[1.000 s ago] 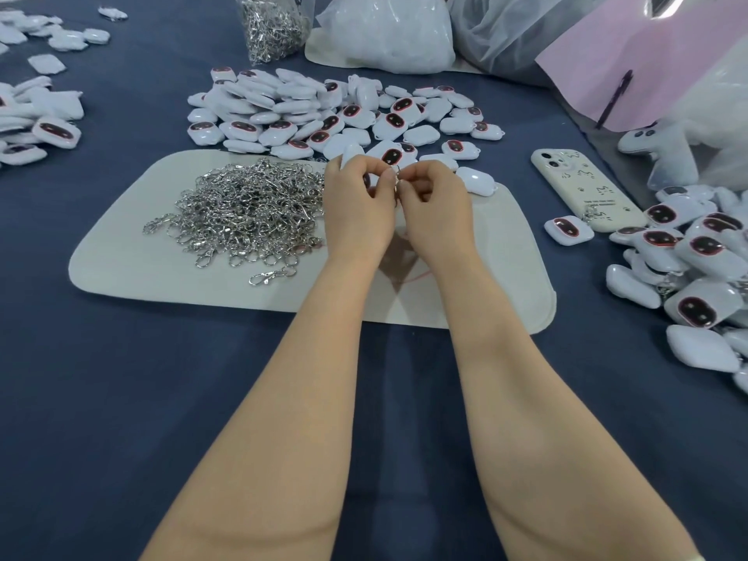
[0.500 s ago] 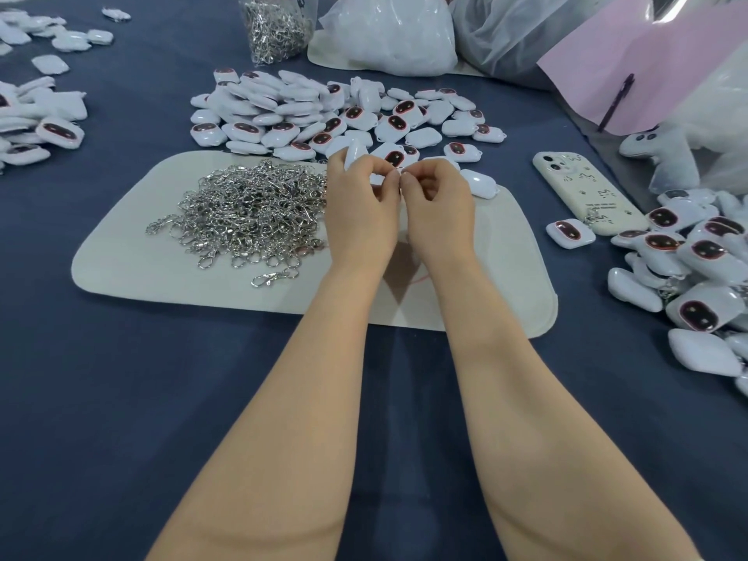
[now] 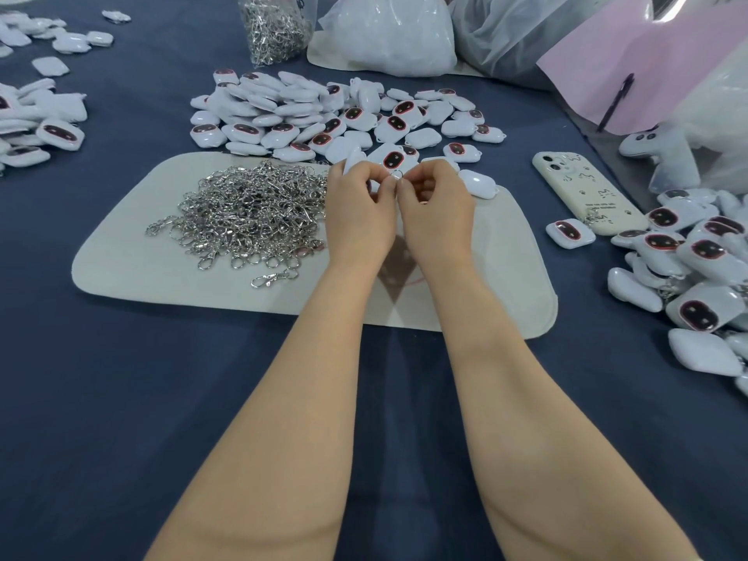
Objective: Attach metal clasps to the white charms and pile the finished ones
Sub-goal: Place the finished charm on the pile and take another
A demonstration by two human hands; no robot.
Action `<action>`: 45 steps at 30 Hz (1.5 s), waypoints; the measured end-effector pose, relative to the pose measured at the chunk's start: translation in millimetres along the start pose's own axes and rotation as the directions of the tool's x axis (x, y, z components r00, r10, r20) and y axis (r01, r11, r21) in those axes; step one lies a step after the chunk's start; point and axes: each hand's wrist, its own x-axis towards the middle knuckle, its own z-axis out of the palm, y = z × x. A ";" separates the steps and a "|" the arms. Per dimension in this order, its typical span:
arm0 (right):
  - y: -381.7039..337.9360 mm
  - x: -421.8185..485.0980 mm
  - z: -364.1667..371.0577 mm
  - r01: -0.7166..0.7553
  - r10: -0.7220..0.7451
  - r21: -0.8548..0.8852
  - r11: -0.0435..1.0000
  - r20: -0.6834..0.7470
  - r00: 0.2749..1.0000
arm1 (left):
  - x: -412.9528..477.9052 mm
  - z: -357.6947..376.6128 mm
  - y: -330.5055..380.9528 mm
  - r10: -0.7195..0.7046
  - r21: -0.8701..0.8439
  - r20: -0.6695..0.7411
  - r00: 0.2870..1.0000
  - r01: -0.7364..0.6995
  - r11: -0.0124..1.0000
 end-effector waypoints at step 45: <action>6.9 4.1 -2.0 0.012 -0.011 -0.006 1.000 0.077 0.997 | -1.1 1.4 -1.3 0.073 0.122 0.004 0.997 -0.073 0.990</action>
